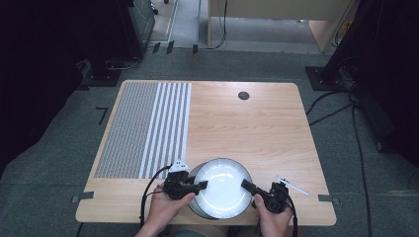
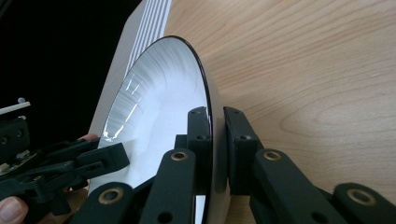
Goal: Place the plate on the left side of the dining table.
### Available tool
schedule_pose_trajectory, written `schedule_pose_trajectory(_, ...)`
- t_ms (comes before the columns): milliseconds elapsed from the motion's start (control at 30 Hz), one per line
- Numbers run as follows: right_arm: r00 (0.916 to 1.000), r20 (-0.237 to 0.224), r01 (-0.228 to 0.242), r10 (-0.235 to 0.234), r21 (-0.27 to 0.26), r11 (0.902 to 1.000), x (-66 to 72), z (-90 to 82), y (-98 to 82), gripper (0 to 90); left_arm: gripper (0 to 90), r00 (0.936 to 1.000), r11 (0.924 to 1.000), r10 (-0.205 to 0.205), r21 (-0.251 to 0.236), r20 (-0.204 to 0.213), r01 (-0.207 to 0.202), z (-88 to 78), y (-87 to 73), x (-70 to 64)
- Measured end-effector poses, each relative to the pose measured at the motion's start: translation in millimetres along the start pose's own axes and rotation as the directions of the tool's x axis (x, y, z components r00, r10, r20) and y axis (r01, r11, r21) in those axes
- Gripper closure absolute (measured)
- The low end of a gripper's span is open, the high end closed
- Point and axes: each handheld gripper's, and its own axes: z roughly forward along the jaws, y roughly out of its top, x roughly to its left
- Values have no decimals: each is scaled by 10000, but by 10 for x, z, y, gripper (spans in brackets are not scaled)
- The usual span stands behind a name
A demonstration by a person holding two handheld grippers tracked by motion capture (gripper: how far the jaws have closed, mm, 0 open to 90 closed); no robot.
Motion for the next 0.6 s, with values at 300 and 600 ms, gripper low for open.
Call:
schedule_pose_trajectory(300,9993,-218,296,-303,-307,9991,146,-113,89,825,717,9978,9973,-569,-450,328,584,-178,133,-11)
schedule_pose_trajectory(600,9963,-314,797,-801,-137,9967,447,150,238,823,748,9949,9925,-998,-703,120,1004,-409,306,296)
